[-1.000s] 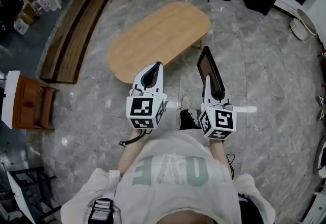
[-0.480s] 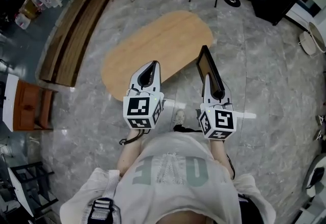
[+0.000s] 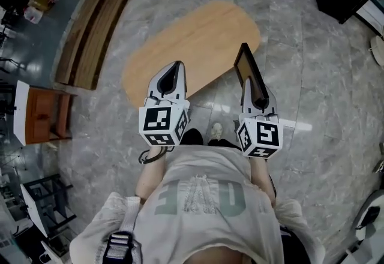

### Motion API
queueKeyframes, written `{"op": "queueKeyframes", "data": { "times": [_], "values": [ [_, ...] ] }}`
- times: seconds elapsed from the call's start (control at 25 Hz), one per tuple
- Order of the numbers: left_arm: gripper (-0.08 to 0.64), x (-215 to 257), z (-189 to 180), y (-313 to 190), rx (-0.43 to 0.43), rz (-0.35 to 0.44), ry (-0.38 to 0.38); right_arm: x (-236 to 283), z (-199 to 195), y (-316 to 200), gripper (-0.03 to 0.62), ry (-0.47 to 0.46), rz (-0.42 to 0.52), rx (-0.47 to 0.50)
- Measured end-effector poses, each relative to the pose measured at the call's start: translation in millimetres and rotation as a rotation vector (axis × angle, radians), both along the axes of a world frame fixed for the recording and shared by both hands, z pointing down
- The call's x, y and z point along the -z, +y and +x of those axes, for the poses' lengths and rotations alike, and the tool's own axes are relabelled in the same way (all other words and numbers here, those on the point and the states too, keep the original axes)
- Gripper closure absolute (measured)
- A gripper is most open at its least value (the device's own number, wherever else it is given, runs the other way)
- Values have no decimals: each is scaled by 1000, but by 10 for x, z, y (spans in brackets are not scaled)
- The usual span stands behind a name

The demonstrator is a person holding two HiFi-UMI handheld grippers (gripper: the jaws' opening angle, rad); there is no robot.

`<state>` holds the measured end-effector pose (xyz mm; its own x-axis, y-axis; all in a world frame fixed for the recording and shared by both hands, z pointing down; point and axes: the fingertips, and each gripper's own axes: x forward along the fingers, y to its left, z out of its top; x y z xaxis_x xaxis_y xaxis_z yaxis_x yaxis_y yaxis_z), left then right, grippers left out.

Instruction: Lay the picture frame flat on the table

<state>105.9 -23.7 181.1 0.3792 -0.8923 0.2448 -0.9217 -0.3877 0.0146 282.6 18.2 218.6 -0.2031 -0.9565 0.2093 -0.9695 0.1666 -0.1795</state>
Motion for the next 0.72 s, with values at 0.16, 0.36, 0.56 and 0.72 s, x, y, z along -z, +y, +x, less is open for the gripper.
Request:
{"op": "queueKeyframes", "data": {
  "times": [0.16,0.36,0.56,0.72],
  "values": [
    [551,-24,40,-54,8,-2,-21,-27,102,-159,575,-21,1,-3],
    [551,-53,-64,-165,26,13,-37,-6,19,-338,577,-30,18,7],
    [551,-38,-98,-339,26,40,-25,94,-84,-476,577,-18,50,16],
    [551,-4,-155,-509,19,81,-6,133,-190,-650,577,4,78,19]
  ]
}}
